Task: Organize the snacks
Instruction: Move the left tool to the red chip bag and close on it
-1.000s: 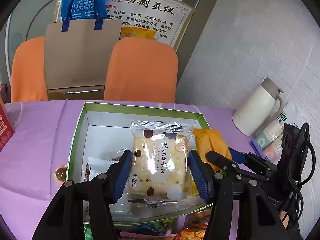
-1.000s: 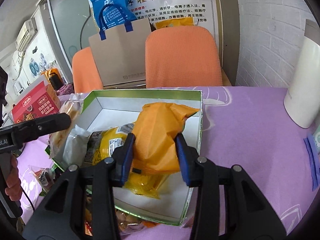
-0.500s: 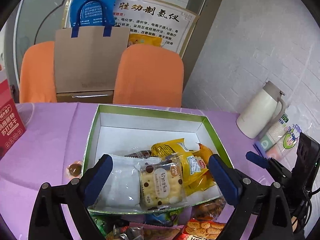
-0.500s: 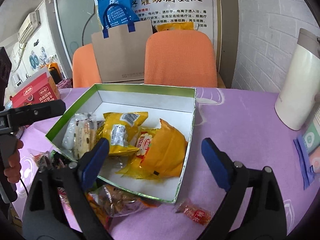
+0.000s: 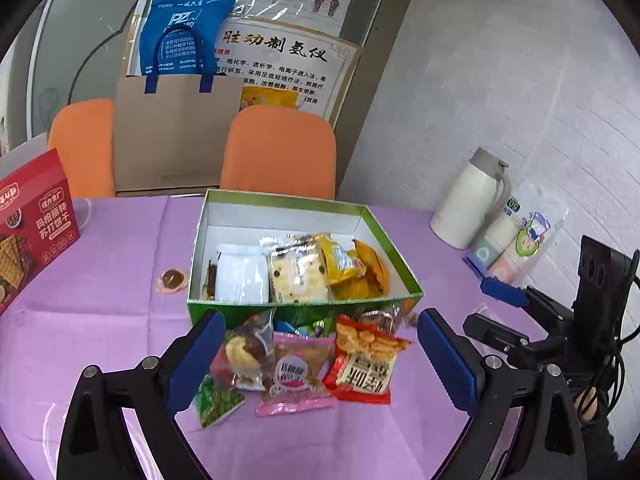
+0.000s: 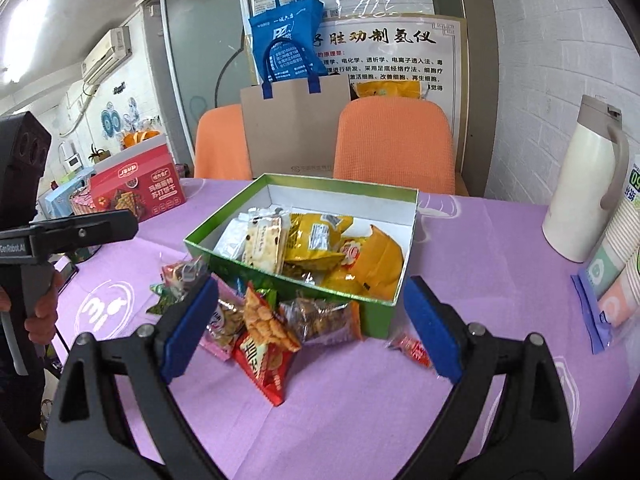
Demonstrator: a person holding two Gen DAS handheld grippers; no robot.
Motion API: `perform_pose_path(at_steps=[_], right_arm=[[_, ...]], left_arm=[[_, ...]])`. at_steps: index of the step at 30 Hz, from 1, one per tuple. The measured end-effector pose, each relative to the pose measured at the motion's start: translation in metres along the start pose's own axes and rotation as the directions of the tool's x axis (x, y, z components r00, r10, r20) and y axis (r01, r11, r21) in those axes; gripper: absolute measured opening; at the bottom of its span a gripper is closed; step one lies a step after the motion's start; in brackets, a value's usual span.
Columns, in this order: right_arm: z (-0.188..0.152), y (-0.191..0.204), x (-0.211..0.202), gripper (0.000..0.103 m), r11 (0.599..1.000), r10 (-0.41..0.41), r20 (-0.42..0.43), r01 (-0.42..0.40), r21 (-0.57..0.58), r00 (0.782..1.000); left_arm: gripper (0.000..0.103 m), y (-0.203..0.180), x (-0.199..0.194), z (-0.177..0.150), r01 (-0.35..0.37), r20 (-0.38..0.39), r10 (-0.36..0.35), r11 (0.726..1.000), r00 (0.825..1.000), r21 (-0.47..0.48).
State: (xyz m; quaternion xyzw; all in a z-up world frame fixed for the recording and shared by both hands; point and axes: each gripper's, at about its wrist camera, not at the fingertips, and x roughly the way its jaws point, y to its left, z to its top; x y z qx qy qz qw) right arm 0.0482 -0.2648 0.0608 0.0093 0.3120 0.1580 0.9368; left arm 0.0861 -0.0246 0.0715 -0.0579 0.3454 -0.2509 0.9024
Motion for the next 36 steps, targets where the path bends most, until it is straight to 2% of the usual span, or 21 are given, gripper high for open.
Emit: perform_pose_path(at_steps=[3,7,12,17,19,21,22,23,26,31,34,36], right_arm=[[-0.016,0.008,0.004,0.093,1.0,0.013,-0.044,-0.013,-0.006,0.999],[-0.03,0.018,0.019,0.091,1.0,0.018,-0.103,-0.02,-0.021,0.995],[-0.047,0.028,0.044,0.08,0.998,0.06,-0.182,-0.058,0.015,0.981],[-0.057,0.025,0.069,0.061,0.995,0.081,-0.23,-0.066,0.072,0.97],[-0.058,0.021,0.078,0.059,0.993,0.089,-0.238,-0.067,0.101,0.967],[-0.06,0.015,0.085,0.048,0.989,0.097,-0.249,-0.066,0.131,0.964],[-0.062,0.011,0.087,0.03,0.984,0.123,-0.257,-0.083,0.159,0.958],[-0.064,0.007,0.088,0.026,0.976,0.158,-0.255,-0.111,0.189,0.954],[-0.068,-0.004,0.081,0.026,0.963,0.193,-0.242,-0.136,0.231,0.951],[-0.076,-0.009,0.069,0.026,0.965,0.192,-0.236,-0.14,0.222,0.952],[-0.078,-0.012,0.064,0.026,0.965,0.183,-0.233,-0.13,0.227,0.955],[-0.08,-0.014,0.062,0.026,0.966,0.178,-0.232,-0.124,0.227,0.956]], left_arm=[[0.099,0.003,-0.002,-0.022,-0.014,-0.025,0.015,1.0,1.0,0.014],[0.099,0.01,0.001,-0.049,0.013,-0.071,-0.013,1.0,0.997,-0.004],[0.098,0.016,0.012,-0.064,0.05,-0.113,-0.054,0.998,0.992,-0.037],[0.097,0.016,0.02,-0.054,0.088,-0.086,-0.094,0.994,0.992,-0.071],[0.093,0.015,0.026,-0.047,0.116,-0.08,-0.123,0.99,0.989,-0.085],[0.088,0.011,0.037,-0.04,0.138,-0.09,-0.145,0.987,0.985,-0.078],[0.085,0.009,0.043,-0.037,0.137,-0.099,-0.144,0.988,0.985,-0.07],[0.08,0.007,0.049,-0.033,0.135,-0.111,-0.141,0.989,0.984,-0.063],[0.077,0.001,0.071,-0.024,0.143,-0.144,-0.151,0.988,0.978,-0.066],[0.076,-0.018,0.099,-0.015,0.158,-0.183,-0.16,0.987,0.97,-0.025],[0.066,-0.028,0.11,-0.015,0.182,-0.221,-0.177,0.983,0.959,0.006],[0.055,-0.033,0.118,-0.018,0.196,-0.25,-0.186,0.98,0.95,0.017]])
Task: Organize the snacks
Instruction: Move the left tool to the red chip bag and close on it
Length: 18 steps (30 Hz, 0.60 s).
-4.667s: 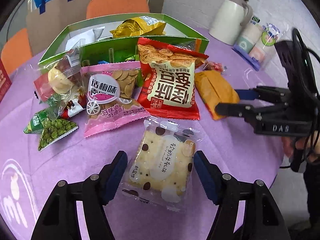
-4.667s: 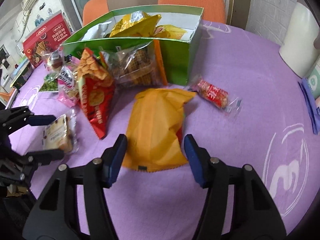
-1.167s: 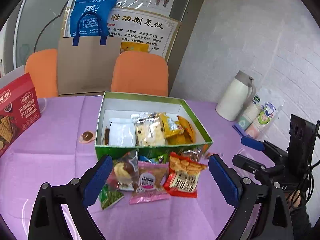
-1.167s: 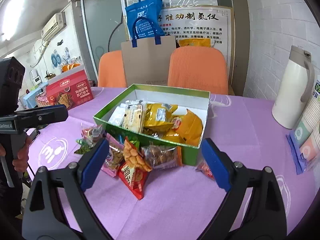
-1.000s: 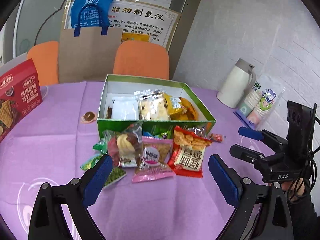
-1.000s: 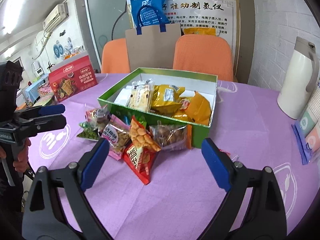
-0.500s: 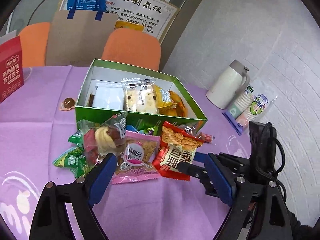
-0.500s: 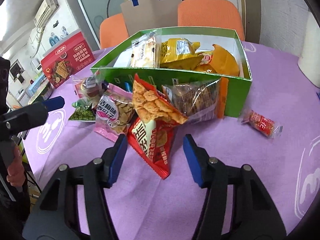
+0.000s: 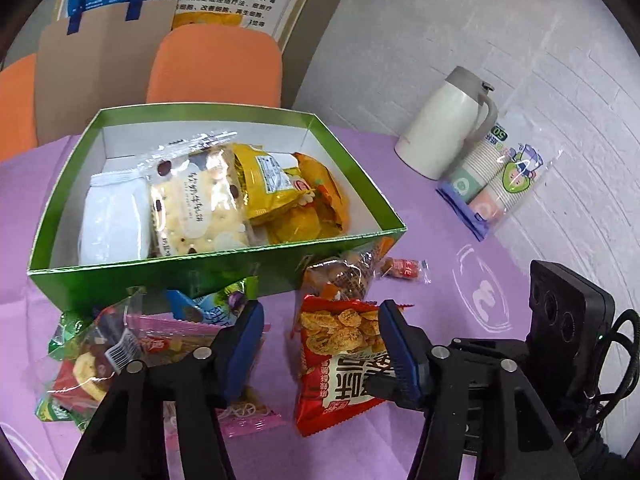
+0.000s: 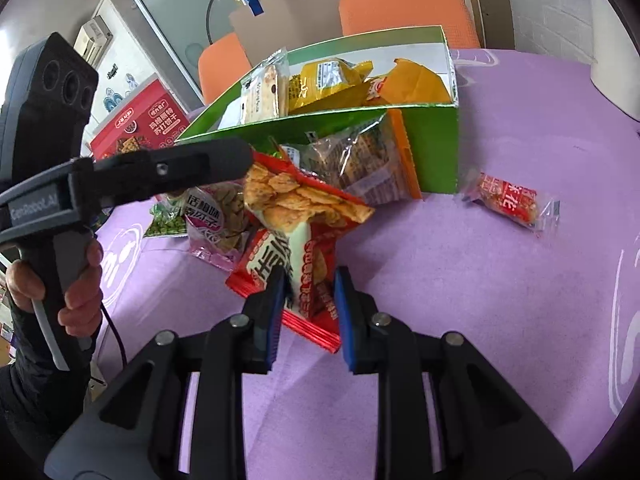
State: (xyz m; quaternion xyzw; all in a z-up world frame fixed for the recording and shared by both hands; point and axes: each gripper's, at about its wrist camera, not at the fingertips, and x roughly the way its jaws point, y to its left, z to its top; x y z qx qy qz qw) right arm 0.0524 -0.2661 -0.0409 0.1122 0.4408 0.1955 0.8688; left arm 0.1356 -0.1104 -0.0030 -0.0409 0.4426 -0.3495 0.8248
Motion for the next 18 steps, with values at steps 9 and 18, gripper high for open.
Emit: perform_pose_path(at_steps=[9,18], right_arm=[[-0.006,0.001,-0.003,0.029,1.0,-0.021,0.003,0.021,-0.018,1.0],[-0.003,0.003,0.0,0.033,0.999,-0.022,0.002,0.022,-0.036,1.0]], left_arm=[[0.049,0.004,0.002,-0.026,0.063,-0.056,-0.064,0.998,0.996,-0.025],[0.049,0.019,0.01,-0.045,0.153,-0.079,-0.163,0.982,0.984,-0.11]])
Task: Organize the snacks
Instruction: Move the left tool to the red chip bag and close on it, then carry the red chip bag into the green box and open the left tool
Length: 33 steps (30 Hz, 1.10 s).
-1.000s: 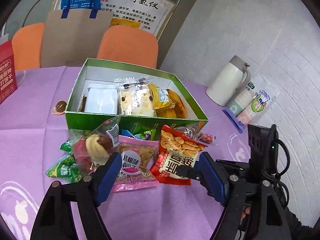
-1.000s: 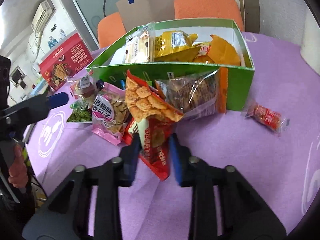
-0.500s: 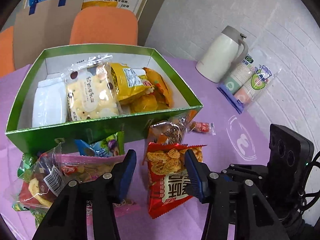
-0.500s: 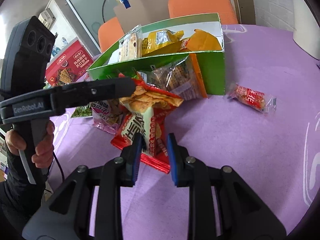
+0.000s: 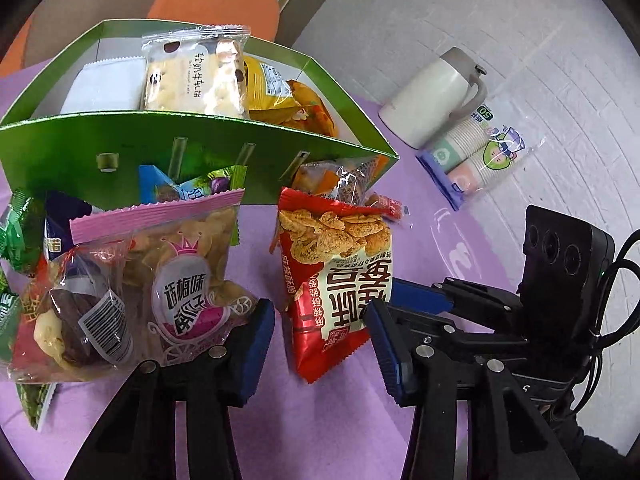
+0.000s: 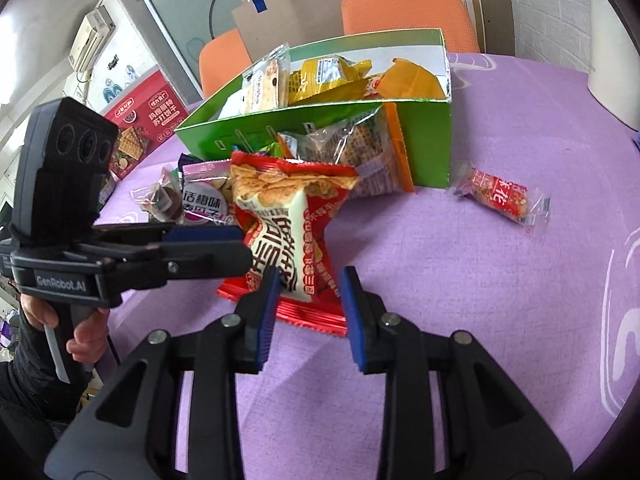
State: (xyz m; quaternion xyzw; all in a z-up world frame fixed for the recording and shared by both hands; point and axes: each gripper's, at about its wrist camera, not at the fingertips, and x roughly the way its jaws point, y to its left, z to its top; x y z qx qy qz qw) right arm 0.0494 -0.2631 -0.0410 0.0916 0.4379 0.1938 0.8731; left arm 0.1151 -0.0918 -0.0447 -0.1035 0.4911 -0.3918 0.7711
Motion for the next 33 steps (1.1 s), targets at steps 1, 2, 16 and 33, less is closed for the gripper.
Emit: perform_pose_path(at_steps=[1,2,16,33], right_arm=[[0.002,-0.001,0.001,0.033,1.0,0.001,0.003,-0.001,0.004,1.0],[0.002,-0.002,0.0,0.033,1.0,0.003,0.006,-0.004,0.01,1.0],[0.01,-0.002,-0.006,0.017,0.999,0.046,0.023,-0.047,0.021,0.999],[0.109,0.065,-0.028,0.015,0.988,0.112,0.21,-0.086,-0.129,0.971]], left_arm=[[0.049,0.002,0.0,0.0,0.009,0.0,-0.009,1.0,1.0,-0.005],[0.049,0.003,0.0,-0.001,0.017,0.0,-0.017,1.0,1.0,-0.011],[0.024,-0.007,-0.004,-0.003,-0.008,0.029,0.008,1.0,1.0,-0.008],[0.024,-0.005,-0.11,0.061,-0.066,0.301,0.061,0.998,0.952,0.005]])
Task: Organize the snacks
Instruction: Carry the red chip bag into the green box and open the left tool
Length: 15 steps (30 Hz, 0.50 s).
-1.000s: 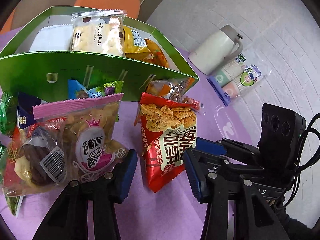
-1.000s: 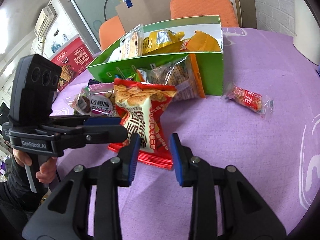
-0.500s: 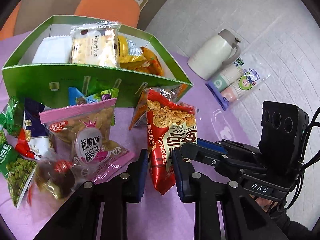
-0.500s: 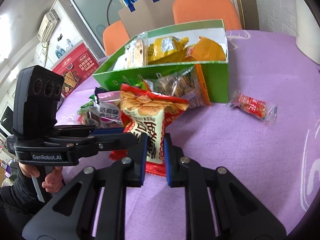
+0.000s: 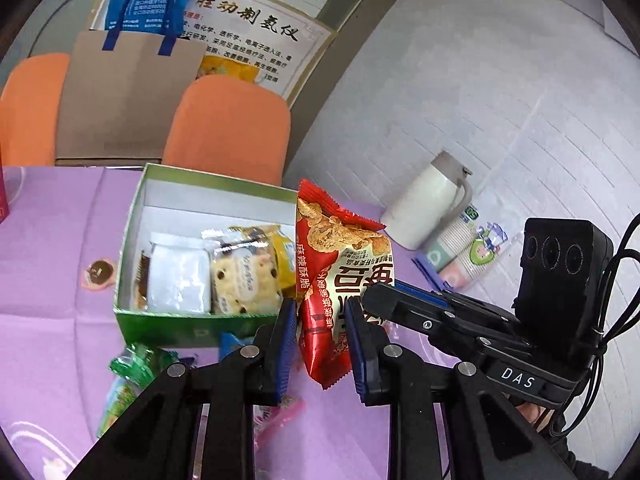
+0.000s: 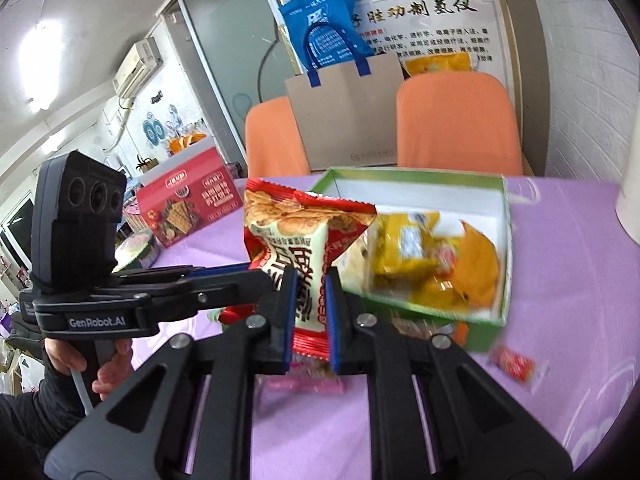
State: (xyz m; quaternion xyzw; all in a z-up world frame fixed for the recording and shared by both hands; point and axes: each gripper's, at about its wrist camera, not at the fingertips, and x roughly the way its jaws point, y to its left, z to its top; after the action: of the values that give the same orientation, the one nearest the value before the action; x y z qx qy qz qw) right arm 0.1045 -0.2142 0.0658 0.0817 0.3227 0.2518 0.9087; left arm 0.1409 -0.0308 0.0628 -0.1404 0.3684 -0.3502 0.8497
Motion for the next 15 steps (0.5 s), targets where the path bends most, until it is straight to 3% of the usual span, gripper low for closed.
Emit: perform_pose_path(at_steps=[6,15], right_arm=[[0.029,-0.001,0.045,0.015,1.0,0.018,-0.015,-0.018,0.018,1.0],[0.041,-0.014,0.093,0.015,0.998,0.013,-0.034,-0.011,0.057,0.999]], left_arm=[[0.024,0.044,0.006,0.029,-0.035,0.013,0.036,0.997,0.999,-0.068],[0.028,0.083,0.03,0.052,-0.078,-0.002,0.078,0.992,0.997,-0.096]])
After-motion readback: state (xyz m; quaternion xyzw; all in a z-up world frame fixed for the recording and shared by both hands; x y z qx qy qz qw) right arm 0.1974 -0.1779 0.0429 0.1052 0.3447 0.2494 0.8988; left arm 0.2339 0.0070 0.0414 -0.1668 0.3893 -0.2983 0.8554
